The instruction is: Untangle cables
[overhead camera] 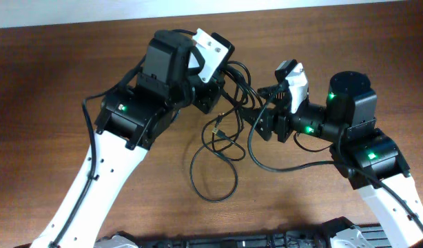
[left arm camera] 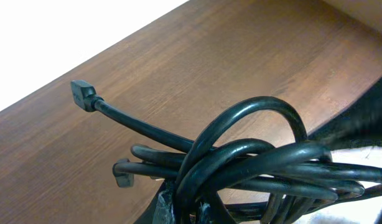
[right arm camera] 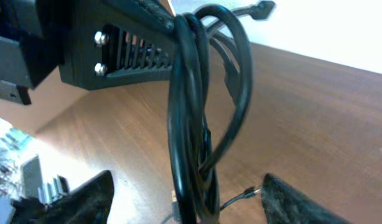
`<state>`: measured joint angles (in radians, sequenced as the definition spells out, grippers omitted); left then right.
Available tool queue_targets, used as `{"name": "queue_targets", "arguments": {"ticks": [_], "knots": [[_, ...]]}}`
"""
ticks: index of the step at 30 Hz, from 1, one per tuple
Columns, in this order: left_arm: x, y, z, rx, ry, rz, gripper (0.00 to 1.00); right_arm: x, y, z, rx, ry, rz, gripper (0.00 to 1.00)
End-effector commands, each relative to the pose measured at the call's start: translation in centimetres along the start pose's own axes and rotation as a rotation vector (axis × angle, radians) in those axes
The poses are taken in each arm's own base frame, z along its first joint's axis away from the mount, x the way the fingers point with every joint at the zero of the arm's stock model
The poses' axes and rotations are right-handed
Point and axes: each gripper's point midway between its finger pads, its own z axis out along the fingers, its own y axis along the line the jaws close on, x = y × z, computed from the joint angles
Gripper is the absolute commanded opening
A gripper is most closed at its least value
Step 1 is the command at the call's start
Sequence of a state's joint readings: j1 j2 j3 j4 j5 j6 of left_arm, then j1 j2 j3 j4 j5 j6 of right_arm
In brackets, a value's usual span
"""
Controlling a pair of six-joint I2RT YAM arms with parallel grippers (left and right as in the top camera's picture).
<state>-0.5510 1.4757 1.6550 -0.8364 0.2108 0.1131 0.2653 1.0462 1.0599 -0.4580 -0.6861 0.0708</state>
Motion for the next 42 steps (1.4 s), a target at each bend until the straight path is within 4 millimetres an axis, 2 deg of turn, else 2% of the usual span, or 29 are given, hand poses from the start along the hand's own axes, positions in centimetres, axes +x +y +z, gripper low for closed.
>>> {"name": "queue_targets", "arguments": {"ticks": [1,2,6,9,17,21,23,29,32,39,42], "knots": [[-1.0,-2.3,-0.5,0.059,-0.033,0.044,0.0,-0.9,0.6,-0.5,-0.012,-0.027,-0.033,0.45],[-1.0,-2.4,-0.5,0.062,-0.033,0.046,0.0,-0.9,0.6,-0.5,-0.012,-0.029,-0.034,0.27],[-0.8,-1.7,-0.5,0.019,-0.026,0.038,0.0,-0.9,0.6,-0.5,-0.012,-0.029,-0.034,0.11],[-0.7,0.0,-0.5,-0.08,-0.017,-0.047,0.0,-0.9,0.6,-0.5,-0.012,-0.029,-0.034,0.04],[-0.2,3.4,-1.1,-0.277,-0.031,-0.279,0.0,-1.0,0.6,-0.5,-0.013,-0.032,-0.036,0.04],[1.5,5.8,-2.1,-0.444,-0.024,-0.486,0.0,-1.1,0.6,-0.5,-0.012,-0.035,-0.039,0.04],[2.1,6.4,-2.5,-0.491,-0.029,-0.56,0.0,-1.1,0.5,-0.5,-0.009,-0.035,-0.039,0.04],[2.3,6.4,-2.5,-0.495,-0.039,-0.629,0.0,-1.1,0.3,-0.5,0.006,-0.036,-0.02,0.04],[2.4,6.4,-2.5,-0.497,-0.043,-0.659,0.0,-1.2,-1.3,-0.6,0.094,-0.044,0.058,0.04],[2.4,5.8,-2.2,-0.456,-0.095,-0.94,0.0,-0.3,-4.8,-1.3,0.3,-0.051,0.268,0.04],[2.4,5.5,-2.1,-0.441,-0.105,-1.009,0.0,0.3,-6.2,-1.8,0.387,-0.065,0.374,0.04]]}}
